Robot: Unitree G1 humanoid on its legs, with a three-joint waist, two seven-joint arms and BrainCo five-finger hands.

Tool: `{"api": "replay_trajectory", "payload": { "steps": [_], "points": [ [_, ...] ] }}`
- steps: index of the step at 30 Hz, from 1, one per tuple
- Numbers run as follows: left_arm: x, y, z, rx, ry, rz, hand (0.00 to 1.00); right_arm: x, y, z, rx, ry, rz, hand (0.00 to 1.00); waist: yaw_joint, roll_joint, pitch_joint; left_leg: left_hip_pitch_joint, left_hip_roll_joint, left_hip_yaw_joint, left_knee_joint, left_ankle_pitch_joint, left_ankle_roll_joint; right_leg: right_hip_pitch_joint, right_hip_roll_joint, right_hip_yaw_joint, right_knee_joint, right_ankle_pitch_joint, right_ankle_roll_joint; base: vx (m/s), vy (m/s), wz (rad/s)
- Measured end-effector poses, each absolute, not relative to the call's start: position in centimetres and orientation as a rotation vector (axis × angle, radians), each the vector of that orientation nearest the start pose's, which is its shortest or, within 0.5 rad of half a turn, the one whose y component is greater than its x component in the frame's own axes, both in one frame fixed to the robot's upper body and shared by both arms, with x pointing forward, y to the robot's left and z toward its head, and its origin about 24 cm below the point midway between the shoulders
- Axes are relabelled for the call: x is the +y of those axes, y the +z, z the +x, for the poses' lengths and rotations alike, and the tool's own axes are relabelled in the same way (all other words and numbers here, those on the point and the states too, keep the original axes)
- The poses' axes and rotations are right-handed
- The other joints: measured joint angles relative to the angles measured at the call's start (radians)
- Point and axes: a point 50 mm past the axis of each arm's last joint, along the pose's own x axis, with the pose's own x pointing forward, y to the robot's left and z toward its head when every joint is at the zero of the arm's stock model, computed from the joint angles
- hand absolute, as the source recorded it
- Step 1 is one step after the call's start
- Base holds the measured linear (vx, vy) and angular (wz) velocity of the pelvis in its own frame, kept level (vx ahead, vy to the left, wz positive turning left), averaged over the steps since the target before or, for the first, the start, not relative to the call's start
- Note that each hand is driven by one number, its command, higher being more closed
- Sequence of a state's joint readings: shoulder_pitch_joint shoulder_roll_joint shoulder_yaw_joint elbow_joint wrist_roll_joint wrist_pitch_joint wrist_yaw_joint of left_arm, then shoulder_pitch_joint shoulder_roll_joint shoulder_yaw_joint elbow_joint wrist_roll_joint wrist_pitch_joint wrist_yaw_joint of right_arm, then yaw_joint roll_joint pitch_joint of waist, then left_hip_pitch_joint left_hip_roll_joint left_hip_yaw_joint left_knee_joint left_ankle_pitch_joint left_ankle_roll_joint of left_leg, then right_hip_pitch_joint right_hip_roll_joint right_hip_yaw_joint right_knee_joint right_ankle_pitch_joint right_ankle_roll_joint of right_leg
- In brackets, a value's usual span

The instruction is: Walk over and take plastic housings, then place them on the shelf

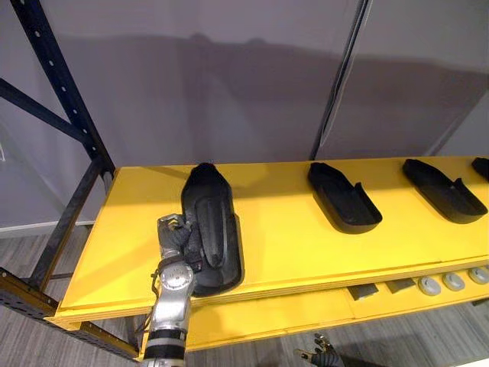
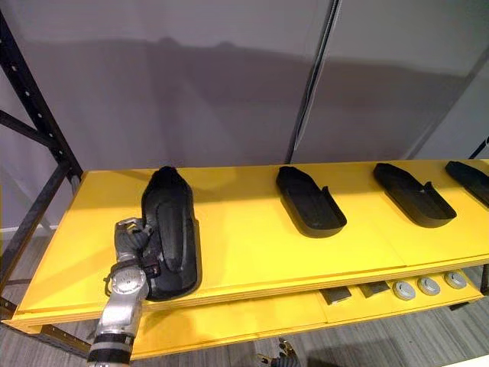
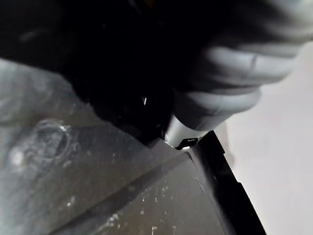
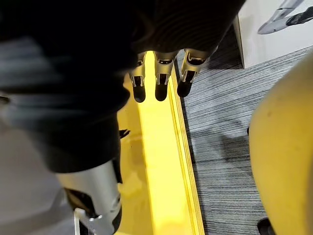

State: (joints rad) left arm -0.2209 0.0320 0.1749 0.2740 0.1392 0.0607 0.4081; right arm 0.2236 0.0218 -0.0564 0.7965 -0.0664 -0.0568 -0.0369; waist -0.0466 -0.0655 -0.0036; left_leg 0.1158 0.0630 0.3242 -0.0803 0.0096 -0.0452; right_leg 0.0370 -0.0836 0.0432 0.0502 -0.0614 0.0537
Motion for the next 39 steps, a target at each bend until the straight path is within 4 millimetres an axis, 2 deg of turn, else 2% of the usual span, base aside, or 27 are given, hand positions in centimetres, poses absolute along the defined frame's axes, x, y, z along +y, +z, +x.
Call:
{"api": "replay_trajectory", "payload": {
  "steps": [4,16,17,24,35,39],
  "points": [
    [22.1,3.2,29.7,0.148,0.563,0.196,1.0,-16.3,-14.9,10.0,0.959,-0.105,-0.027,0.0,-0.025,0.0,0.002,0.006,-0.007,0.003,-0.006,0.001,0.001,0.015,-0.004,0.005,-0.031,0.012,-0.001,-0.01,0.008,-0.04],
    [24.0,3.5,31.5,0.207,0.578,0.232,1.0,-16.8,-14.9,10.7,0.959,-0.1,-0.037,0.0,-0.049,-0.007,0.028,0.006,-0.009,0.004,-0.006,0.001,0.0,0.014,-0.003,0.021,-0.045,0.016,-0.002,-0.04,-0.012,-0.02],
    [24.2,3.6,31.7,0.21,0.58,0.235,0.0,-16.8,-14.9,10.7,0.957,-0.099,-0.037,0.0,-0.049,-0.007,0.033,0.006,-0.009,0.006,-0.006,0.001,0.0,0.012,-0.003,0.024,-0.045,0.017,-0.002,-0.05,-0.012,-0.07],
    [24.9,4.8,32.9,0.192,0.595,0.249,0.0,-16.8,-14.9,10.9,0.953,-0.097,-0.037,0.0,-0.055,-0.011,0.044,-0.003,-0.01,0.01,-0.005,0.0,0.0,-0.002,-0.002,0.034,-0.047,0.028,0.001,-0.03,-0.015,-0.05],
    [24.9,5.2,33.2,0.183,0.632,0.207,0.0,-16.8,-14.9,11.0,0.95,-0.096,-0.037,0.0,-0.06,-0.019,0.049,-0.008,-0.01,0.009,-0.005,0.0,0.0,-0.002,-0.001,0.037,-0.06,0.04,-0.004,-0.04,-0.012,-0.01],
    [24.3,6.6,33.5,0.118,0.63,0.203,0.0,-16.8,-14.9,11.0,0.951,-0.097,-0.037,0.0,-0.055,-0.023,0.052,-0.008,-0.01,0.006,-0.005,0.001,0.0,0.0,-0.002,0.034,-0.059,0.04,-0.004,-0.04,-0.014,0.02]
  ]
}}
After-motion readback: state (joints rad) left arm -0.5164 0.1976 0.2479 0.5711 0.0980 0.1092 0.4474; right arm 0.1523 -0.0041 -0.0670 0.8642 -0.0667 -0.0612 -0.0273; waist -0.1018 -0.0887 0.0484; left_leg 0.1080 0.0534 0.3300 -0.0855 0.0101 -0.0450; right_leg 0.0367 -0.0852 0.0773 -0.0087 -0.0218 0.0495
